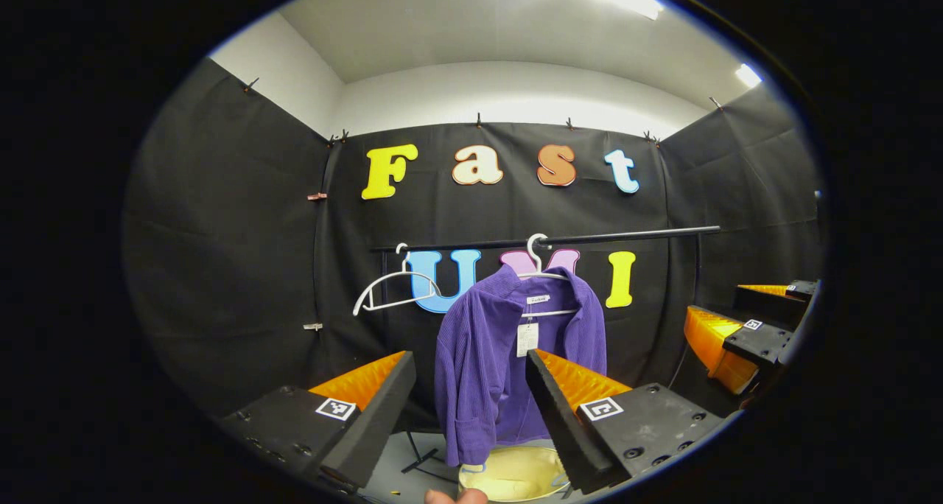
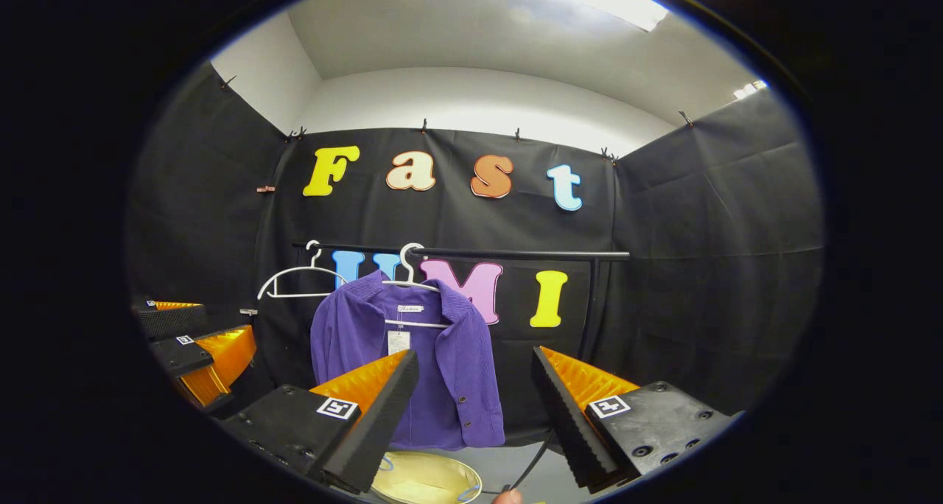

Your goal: Grasp the clothes on the hanger with both hands and then place them into the laundry hamper below.

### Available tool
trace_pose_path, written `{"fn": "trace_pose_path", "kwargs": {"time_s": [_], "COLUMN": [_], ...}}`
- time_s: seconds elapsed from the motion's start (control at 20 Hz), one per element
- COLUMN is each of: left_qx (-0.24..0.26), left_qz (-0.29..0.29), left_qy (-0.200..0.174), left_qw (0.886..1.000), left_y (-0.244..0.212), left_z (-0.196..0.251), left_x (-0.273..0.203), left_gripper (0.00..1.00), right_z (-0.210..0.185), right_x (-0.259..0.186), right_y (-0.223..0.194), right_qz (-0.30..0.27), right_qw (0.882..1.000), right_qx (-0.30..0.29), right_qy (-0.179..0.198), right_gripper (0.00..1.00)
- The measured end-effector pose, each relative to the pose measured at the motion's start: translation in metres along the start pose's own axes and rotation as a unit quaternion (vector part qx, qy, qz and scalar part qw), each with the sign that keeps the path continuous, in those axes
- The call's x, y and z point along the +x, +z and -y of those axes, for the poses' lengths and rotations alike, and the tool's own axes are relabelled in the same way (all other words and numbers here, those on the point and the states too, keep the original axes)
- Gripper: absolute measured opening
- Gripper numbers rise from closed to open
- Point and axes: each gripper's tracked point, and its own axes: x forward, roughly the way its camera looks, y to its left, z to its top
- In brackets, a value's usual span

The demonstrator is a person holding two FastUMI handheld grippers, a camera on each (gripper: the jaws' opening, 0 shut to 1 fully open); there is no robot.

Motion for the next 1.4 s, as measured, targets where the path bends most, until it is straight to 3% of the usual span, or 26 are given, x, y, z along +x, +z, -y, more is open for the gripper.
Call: {"fn": "trace_pose_path", "kwargs": {"time_s": [0.4, 0.7, 0.85, 0.95, 1.0, 1.4], "left_qx": [0.001, -0.003, -0.003, -0.011, -0.013, -0.033], "left_qz": [-0.004, -0.023, -0.034, -0.037, -0.035, -0.026], "left_qy": [-0.017, -0.031, -0.031, -0.027, -0.021, 0.016], "left_qw": [1.000, 0.999, 0.999, 0.999, 0.999, 0.999], "left_y": [-0.005, -0.023, -0.040, -0.048, -0.049, -0.060], "left_z": [0.016, 0.037, 0.052, 0.060, 0.062, 0.084], "left_x": [0.038, 0.103, 0.144, 0.175, 0.190, 0.293], "left_gripper": [0.94, 0.91, 0.94, 0.91, 0.94, 0.94], "right_z": [-0.004, -0.009, -0.010, -0.009, -0.008, -0.006], "right_x": [0.034, 0.100, 0.136, 0.160, 0.171, 0.250], "right_y": [-0.009, -0.033, -0.054, -0.067, -0.071, -0.108], "right_qz": [-0.006, -0.015, -0.029, -0.035, -0.035, -0.035], "right_qw": [1.000, 0.998, 0.997, 0.996, 0.996, 0.994], "right_qx": [0.004, 0.006, 0.022, 0.026, 0.027, 0.038], "right_qy": [0.017, 0.054, 0.067, 0.073, 0.075, 0.093], "right_gripper": [0.97, 0.98, 0.98, 0.98, 0.98, 0.98]}}
